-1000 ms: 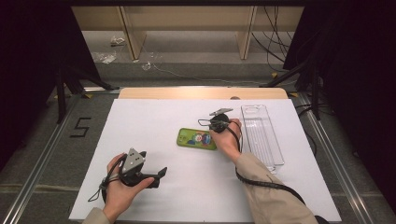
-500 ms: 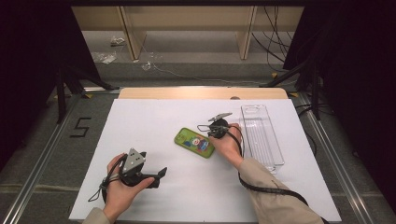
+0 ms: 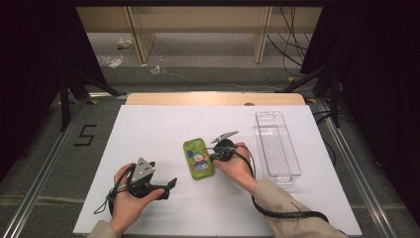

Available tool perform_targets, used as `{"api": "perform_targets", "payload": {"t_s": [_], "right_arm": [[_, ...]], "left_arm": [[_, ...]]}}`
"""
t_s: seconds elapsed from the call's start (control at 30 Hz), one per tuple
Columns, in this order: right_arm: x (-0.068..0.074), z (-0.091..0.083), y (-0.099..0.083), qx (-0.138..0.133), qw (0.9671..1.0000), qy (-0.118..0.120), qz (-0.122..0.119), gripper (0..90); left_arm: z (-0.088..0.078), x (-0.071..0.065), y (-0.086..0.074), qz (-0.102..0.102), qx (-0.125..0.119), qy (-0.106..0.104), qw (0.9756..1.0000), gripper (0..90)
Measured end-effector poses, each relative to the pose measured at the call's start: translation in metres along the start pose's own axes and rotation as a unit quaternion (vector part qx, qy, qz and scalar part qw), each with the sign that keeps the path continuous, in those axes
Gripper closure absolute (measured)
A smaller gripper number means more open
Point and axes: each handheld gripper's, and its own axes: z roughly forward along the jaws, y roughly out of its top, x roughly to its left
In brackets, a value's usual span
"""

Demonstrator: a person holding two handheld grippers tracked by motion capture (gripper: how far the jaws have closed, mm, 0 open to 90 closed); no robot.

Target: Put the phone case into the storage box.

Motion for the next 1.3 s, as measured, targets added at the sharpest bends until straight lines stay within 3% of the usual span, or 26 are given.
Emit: {"api": "perform_targets", "payload": {"t_s": [0.07,0.33,0.77,1.07,1.2,1.3], "right_arm": [[0.01,-0.001,-0.002,0.0,0.9998,0.009,-0.018,90.0],[0.034,0.001,-0.006,-0.004,0.9984,0.031,-0.046,90.0],[0.059,0.009,-0.009,-0.014,0.995,0.074,-0.066,90.0],[0.061,0.011,-0.009,-0.027,0.9921,0.094,-0.079,90.0],[0.058,0.006,-0.007,-0.035,0.992,0.093,-0.078,89.9],[0.052,-0.001,-0.005,-0.048,0.9921,0.084,-0.08,84.3]], "left_arm": [[0.0,0.0,0.0,-0.003,0.002,0.002,1.0,5.9],[0.001,0.001,-0.001,-0.004,0.011,0.003,0.9999,6.8],[0.002,0.002,-0.002,-0.004,0.019,0.008,0.9998,8.4],[0.003,0.002,-0.002,-0.007,0.021,0.008,0.9997,8.9],[0.002,0.002,-0.003,-0.007,0.021,0.009,0.9997,9.0],[0.002,0.002,-0.003,-0.007,0.022,0.01,0.9997,9.1]]}}
